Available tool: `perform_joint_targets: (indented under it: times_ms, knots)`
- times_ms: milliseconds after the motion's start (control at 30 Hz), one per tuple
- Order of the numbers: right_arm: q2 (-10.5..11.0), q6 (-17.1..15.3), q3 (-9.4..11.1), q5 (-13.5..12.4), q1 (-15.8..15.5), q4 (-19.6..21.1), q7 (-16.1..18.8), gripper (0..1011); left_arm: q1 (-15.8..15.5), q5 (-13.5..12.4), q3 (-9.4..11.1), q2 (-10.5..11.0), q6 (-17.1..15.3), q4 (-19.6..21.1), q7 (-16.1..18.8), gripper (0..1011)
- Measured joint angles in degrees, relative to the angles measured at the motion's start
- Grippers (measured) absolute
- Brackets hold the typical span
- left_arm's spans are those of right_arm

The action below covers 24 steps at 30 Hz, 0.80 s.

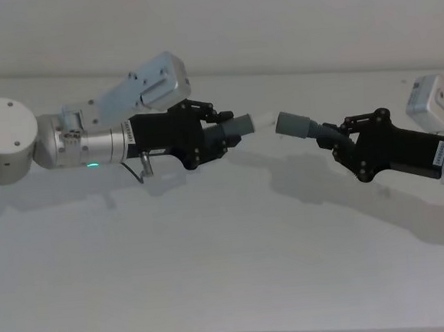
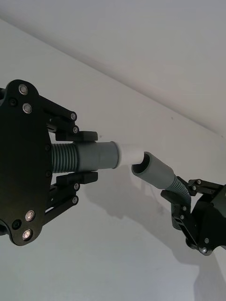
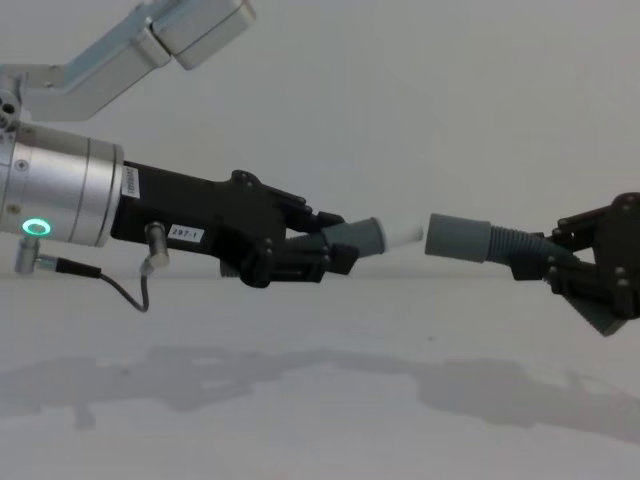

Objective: Use both hands to pick up one end of the pipe from the table, align the ends, and insert them.

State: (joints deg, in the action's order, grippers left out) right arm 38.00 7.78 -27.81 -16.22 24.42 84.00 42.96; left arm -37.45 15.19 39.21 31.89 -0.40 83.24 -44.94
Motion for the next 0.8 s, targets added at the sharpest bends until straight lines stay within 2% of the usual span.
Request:
perform_joint_targets:
  times_ms: [800]
  knots:
    - [0.54,0.49,-0.77,-0.35,0.85,0.04,-0.11,166,-0.46,0.87,0.71,-0.21,0.14,0.01,-0.82,377]
